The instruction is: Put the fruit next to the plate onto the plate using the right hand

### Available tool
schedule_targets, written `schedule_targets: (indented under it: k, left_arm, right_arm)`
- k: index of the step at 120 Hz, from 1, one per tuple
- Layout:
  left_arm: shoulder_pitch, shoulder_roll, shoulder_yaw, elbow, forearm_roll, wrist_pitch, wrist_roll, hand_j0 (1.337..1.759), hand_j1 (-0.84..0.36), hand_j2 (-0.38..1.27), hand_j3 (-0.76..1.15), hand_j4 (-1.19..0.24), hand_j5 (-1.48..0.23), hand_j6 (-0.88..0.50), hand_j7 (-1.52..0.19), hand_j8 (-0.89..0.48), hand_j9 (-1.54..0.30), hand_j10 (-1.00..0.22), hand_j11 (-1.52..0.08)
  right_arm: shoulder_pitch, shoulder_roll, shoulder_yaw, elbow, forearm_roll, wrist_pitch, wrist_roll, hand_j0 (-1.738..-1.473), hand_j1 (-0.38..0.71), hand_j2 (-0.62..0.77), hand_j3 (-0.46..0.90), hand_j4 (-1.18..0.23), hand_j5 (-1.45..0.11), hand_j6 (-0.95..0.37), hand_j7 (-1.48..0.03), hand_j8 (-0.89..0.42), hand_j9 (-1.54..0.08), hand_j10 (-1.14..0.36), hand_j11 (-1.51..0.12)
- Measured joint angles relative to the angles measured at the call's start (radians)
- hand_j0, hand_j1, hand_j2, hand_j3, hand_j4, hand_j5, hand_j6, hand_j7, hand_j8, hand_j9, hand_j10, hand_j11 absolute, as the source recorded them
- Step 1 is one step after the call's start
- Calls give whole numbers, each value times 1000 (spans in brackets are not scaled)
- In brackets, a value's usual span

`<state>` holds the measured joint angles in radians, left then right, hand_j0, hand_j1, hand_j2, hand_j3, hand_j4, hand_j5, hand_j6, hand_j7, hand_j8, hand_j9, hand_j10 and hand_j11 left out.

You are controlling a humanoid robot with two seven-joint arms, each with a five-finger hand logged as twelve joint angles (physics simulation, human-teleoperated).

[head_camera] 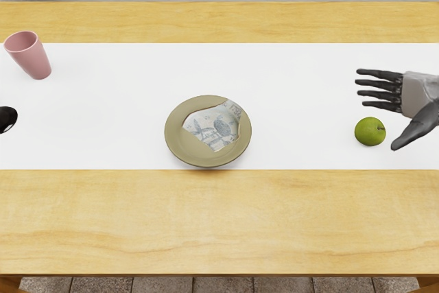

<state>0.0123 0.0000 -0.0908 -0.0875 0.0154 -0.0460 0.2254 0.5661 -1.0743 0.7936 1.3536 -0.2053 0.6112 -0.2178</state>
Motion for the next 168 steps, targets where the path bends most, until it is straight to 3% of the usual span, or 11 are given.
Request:
schedule_targets:
  k: [11, 16, 23, 33, 58, 81, 94, 116, 137, 168]
  left_arm:
    - [0, 0, 0, 0, 0, 0, 0, 1658, 335, 3, 0, -13, -16, -13, -16, -13, -15, -12, -15]
    - [0, 0, 0, 0, 0, 0, 0, 1658, 335, 3, 0, -13, -16, -13, -16, -13, -15, -12, -15]
    - [0, 0, 0, 0, 0, 0, 0, 1658, 335, 3, 0, -13, -16, -13, -16, -13, -15, -12, -15]
    - [0, 0, 0, 0, 0, 0, 0, 1658, 335, 3, 0, -13, -16, -13, -16, -13, -15, -12, -15]
    - [0, 0, 0, 0, 0, 0, 0, 1658, 335, 3, 0, -13, -16, -13, -15, -13, -15, -12, -15]
    - [0, 0, 0, 0, 0, 0, 0, 1658, 335, 3, 0, -12, -16, -13, -15, -13, -15, -12, -15]
    - [0, 0, 0, 0, 0, 0, 0, 1658, 335, 3, 0, -12, -16, -13, -15, -13, -15, -12, -15]
    - [0, 0, 0, 0, 0, 0, 0, 1658, 335, 3, 0, -12, -15, -13, -15, -13, -15, -12, -15]
    - [0, 0, 0, 0, 0, 0, 0, 1658, 335, 3, 0, -12, -15, -13, -15, -13, -15, -12, -15]
    - [0, 0, 0, 0, 0, 0, 1, 1658, 335, 3, 0, -12, -15, -13, -15, -13, -15, -12, -15]
  right_arm:
    - [5, 10, 1, 2, -5, 0, -24, -1658, -349, 1, 0, -1, 0, -1, 0, -1, 0, -1, 0]
    - [7, 12, 1, 5, -16, 0, -60, -1658, -349, 1, 0, -1, 0, -1, 0, -1, 0, -1, 0]
    - [8, 26, 24, 21, -109, 0, -106, -1658, -346, 1, 0, -4, -4, -4, -3, -4, -3, -4, -3]
    - [10, 41, 62, 68, -298, -37, -139, -1658, -343, 0, 0, -8, -8, -9, -8, -8, -8, -8, -8]
    - [7, 103, 106, 156, -699, -307, -165, -1658, -323, -3, 0, -27, -31, -28, -30, -27, -31, -26, -30]
    - [-70, 185, 77, 187, -961, -529, -178, -1658, -320, -3, 0, -30, -34, -32, -34, -31, -34, -29, -34]
    - [-89, 225, 46, 179, -1010, -564, -184, -1658, -303, -5, 0, -45, -53, -47, -52, -45, -53, -44, -52]
    - [-102, 288, 25, 150, -1031, -579, -187, -1658, -160, -29, 0, -164, -208, -166, -207, -165, -208, -163, -208]
    - [-105, 300, 19, 135, -1035, -581, -188, -1658, -34, -50, 0, -269, -345, -271, -344, -270, -344, -268, -344]
    - [-104, 300, 22, 106, -1036, -585, -189, -1658, 54, -64, 0, -342, -441, -344, -440, -343, -440, -342, -440]
